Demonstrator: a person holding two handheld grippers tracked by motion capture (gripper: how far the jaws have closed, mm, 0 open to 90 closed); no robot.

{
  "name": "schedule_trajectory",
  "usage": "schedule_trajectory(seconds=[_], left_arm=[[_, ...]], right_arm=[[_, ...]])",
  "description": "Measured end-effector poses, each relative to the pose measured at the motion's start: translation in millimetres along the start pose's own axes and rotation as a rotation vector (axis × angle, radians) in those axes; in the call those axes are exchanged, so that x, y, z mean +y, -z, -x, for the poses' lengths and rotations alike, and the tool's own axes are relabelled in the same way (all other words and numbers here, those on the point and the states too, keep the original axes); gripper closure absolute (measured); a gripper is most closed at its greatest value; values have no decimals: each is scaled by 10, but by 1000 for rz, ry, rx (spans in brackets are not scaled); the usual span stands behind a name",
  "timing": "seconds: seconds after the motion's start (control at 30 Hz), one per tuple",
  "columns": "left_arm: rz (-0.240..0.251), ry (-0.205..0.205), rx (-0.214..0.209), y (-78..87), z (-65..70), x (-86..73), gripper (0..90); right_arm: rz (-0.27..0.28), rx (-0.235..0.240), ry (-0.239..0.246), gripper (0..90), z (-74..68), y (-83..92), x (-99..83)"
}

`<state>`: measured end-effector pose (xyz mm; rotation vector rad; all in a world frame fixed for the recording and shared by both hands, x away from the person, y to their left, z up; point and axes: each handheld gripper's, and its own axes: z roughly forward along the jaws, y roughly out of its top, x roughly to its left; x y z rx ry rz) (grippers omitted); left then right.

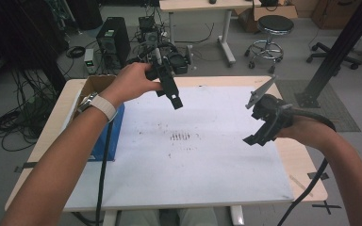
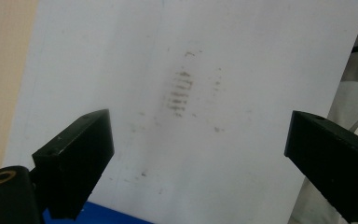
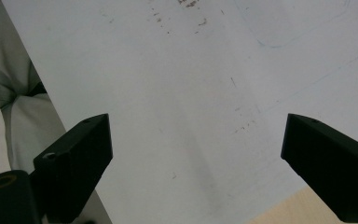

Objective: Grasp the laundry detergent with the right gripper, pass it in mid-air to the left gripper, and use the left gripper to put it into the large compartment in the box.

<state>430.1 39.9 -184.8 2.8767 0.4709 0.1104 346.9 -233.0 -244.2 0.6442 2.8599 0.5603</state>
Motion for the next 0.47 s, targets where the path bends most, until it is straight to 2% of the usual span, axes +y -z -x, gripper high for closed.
schedule_trajectory(seconds=[0.47], left_arm=[[-7,-9,-6,-15,3,13,85]], right_arm=[[0,4,-2,86,11,-20,9]])
